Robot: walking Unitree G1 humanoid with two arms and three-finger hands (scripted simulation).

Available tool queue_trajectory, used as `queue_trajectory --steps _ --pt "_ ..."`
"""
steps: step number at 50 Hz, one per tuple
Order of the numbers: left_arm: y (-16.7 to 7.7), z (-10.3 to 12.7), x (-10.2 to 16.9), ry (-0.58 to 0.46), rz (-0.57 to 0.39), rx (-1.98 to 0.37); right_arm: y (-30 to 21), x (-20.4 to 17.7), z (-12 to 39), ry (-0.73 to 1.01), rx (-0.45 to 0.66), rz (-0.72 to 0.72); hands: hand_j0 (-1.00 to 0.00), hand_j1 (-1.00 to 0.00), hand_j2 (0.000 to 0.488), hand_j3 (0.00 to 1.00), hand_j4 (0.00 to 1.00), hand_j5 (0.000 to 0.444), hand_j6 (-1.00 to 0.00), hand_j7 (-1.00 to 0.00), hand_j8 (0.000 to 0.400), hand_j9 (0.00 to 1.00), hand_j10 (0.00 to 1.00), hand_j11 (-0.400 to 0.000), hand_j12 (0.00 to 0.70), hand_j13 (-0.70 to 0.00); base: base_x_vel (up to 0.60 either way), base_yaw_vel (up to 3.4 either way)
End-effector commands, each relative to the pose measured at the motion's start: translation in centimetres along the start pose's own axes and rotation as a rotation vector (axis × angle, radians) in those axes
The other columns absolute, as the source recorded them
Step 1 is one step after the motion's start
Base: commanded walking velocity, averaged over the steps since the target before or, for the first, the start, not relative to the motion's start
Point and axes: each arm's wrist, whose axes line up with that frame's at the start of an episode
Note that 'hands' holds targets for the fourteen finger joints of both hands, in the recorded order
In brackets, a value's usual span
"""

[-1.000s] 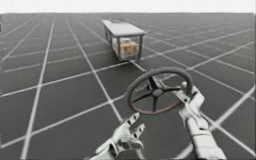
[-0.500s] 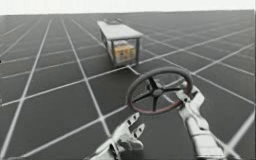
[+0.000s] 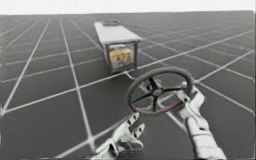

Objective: Pick up and drop off the object

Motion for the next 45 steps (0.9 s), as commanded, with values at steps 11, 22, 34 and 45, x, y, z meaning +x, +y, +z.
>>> queue_trajectory --steps 11,22,34,45 --pt "-0.16 -0.02 0.15 0.009 0.004 0.007 -0.31 0.26 0.08 0.000 0.017 -0.005 0.00 0.00 0.000 1.00 1.00 0.000 0.00 0.00 0.000 1.00 1.00 -0.400 0.000 -0.700 0.57 0.05" --pt "-0.16 -0.02 0.15 0.009 0.004 0.007 -0.31 0.26 0.08 0.000 0.017 -0.005 0.00 0.00 0.000 1.00 1.00 0.000 0.00 0.00 0.000 1.00 1.00 -0.400 0.000 -0.700 0.58 0.03" --pt "-0.16 -0.02 0.15 0.009 0.004 0.007 -0.31 0.26 0.08 0.000 0.017 -0.005 0.00 0.00 0.000 1.00 1.00 0.000 0.00 0.00 0.000 1.00 1.00 -0.400 0.000 -0.700 0.57 0.05" --pt "-0.16 -0.02 0.15 0.009 0.004 0.007 -0.31 0.26 0.08 0.000 0.017 -0.005 0.00 0.00 0.000 1.00 1.00 0.000 0.00 0.00 0.000 1.00 1.00 -0.400 0.000 -0.700 0.59 0.02"
